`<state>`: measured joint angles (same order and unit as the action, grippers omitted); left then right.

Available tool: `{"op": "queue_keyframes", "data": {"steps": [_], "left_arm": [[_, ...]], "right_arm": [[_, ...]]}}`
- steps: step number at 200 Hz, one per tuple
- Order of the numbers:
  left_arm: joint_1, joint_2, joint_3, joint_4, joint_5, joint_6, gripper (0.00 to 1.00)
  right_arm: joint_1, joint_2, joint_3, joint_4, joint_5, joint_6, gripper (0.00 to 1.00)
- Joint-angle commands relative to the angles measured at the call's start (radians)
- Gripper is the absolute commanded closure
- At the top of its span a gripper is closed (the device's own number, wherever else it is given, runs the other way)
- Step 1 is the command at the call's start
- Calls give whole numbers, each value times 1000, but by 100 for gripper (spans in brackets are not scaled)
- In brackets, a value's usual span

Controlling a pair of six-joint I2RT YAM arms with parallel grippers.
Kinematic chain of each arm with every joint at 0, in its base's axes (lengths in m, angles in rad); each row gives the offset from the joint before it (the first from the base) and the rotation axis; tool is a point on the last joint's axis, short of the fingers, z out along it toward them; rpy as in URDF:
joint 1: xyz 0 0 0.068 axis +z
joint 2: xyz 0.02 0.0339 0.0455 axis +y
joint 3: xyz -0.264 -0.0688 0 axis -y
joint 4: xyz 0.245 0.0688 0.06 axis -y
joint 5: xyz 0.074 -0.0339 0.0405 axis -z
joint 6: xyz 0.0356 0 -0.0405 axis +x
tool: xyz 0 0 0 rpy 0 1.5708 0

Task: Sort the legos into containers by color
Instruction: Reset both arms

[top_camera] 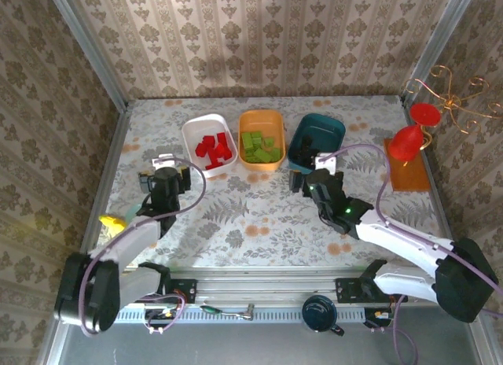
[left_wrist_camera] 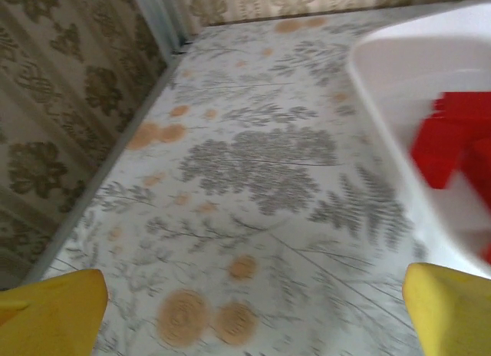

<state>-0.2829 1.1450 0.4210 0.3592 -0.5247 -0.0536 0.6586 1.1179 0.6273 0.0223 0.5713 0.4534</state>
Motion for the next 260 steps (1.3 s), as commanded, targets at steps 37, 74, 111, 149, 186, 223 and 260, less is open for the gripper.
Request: {"op": "queue_keyframes", "data": {"steps": [37,74,111,149,186,223,260], "left_arm": [[178,269,9,349,237,171,0],[224,399,-67,626,425,132,0],[258,410,-30,560,460,108,0],[235,412,-73,650,278,76,0],[231,416,-48,608,330,103,0],[231,417,-49,609,333,103,0],[231,417,-48,609,332,104,0]], "right_arm": [[-137,-185,-103,10,-3,-132,0],[-285,-248,-170,155,-81,-302,0],[-464,-209,-341,477,-226,-406,0],[-506,3,-339,662,-218,-456,0],[-533,228,-290,810,-285,-469,0],[-568,349,-251,840,-341,-451,0],[-612,420,-232,866,-353,-402,0]]}}
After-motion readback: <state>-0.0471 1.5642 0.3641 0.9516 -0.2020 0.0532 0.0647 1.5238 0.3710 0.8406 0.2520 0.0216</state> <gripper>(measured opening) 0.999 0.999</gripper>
